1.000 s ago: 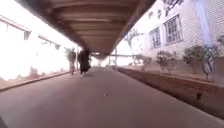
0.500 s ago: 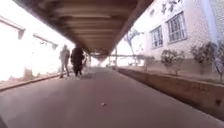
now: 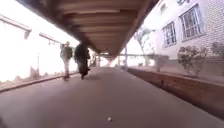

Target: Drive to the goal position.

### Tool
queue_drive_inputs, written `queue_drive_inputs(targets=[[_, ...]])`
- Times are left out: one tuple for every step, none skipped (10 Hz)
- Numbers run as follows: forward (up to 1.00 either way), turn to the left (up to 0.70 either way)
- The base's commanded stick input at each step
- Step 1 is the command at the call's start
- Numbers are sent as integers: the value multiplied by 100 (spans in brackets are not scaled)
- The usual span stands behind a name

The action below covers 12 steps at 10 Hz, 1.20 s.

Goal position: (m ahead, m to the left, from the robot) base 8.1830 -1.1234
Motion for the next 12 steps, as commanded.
queue_drive_inputs(targets=[[85,0],[85,0],[85,0],[85,0],[85,0],[85,0],[85,0],[85,0],[85,1],[85,3],[85,5],[85,7]])
